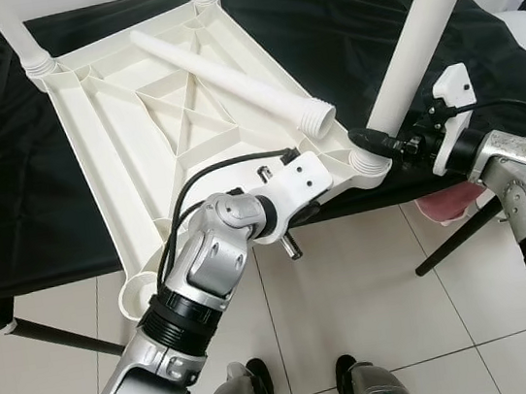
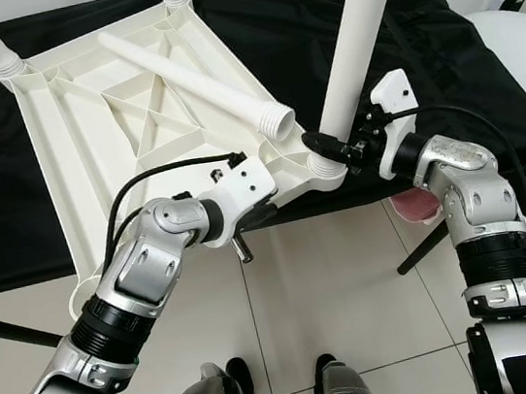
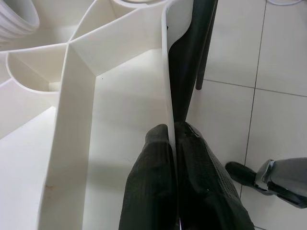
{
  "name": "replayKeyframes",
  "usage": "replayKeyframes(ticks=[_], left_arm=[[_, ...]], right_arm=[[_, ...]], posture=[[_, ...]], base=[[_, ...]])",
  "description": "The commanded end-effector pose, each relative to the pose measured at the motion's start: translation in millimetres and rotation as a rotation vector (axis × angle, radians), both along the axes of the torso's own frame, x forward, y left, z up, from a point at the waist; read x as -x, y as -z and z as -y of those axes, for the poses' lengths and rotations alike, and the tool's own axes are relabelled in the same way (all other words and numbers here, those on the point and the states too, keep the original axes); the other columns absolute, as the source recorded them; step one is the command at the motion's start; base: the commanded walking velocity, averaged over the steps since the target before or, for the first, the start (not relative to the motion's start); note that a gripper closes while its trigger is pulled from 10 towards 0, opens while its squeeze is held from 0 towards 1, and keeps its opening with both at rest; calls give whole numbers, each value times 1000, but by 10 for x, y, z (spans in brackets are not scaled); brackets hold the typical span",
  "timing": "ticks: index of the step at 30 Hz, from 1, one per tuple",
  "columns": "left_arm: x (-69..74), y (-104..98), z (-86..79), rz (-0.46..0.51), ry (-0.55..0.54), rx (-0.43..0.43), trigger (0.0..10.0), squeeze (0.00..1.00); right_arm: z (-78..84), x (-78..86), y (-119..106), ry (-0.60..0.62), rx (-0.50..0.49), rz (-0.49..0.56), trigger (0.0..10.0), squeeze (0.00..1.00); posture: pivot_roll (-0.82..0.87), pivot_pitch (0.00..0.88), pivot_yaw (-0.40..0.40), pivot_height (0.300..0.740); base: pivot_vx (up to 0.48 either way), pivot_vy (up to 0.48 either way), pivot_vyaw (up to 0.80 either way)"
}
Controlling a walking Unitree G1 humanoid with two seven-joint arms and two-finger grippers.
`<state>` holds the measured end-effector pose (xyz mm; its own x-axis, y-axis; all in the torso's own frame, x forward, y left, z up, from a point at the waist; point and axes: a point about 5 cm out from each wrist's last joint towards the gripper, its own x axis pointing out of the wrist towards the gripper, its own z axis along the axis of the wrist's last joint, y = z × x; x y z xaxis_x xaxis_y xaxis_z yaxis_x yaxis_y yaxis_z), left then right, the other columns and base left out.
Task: Building children table
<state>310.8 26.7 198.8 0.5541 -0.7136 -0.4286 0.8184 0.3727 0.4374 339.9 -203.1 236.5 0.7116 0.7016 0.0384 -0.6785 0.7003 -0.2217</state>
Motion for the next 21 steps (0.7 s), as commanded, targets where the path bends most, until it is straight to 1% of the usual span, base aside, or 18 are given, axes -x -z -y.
replayKeyframes(ticks=[1,4,6,11,12,13,14,15,16,17,19,21], left_arm=[[-16,-50,8,84,-49,-3,10000,0],[-20,-53,3,84,-49,-3,10000,0],[-19,-55,3,85,-49,-3,10000,0],[-26,-62,-3,84,-53,-1,10000,0],[-26,-62,-3,84,-53,-1,10000,0],[-26,-62,-4,84,-54,-1,10000,0],[-26,-64,-7,84,-55,-1,10000,0],[-26,-64,-7,84,-55,-1,10000,0],[-27,-64,-8,84,-56,-1,10000,0],[-28,-64,-9,84,-56,-1,10000,0],[-29,-64,-10,84,-57,-1,10000,0],[-33,-67,-12,85,-58,-1,10000,0]], right_arm=[[20,6,13,-1,-15,0,0,0],[-4,17,3,9,-55,4,0,0],[-12,24,4,4,-60,3,0,0],[-133,75,45,23,-153,2,0,0],[-133,75,45,23,-153,2,0,0],[-157,81,46,33,-177,5,2392,0],[-196,93,46,51,-209,4,2275,0],[-196,93,46,51,-209,4,2275,0],[-213,96,44,62,-218,10,4941,0],[-238,96,39,72,-236,14,10000,0],[-254,96,34,79,-248,17,10000,0],[-290,91,17,131,-286,29,10000,0]], posture=[[-152,204,63,740],[-152,207,65,740],[-152,210,65,740],[-152,214,64,740],[-152,214,64,740],[-151,216,64,740],[-151,217,64,740],[-151,217,64,740],[-151,217,64,740],[-151,217,64,740],[-151,217,64,740],[-151,217,64,740]], base=[[0,0,0],[0,0,0],[0,0,0],[0,0,0],[0,0,0],[0,0,0],[0,0,0],[0,0,0],[0,0,0],[0,0,0],[0,0,0],[0,0,0]])
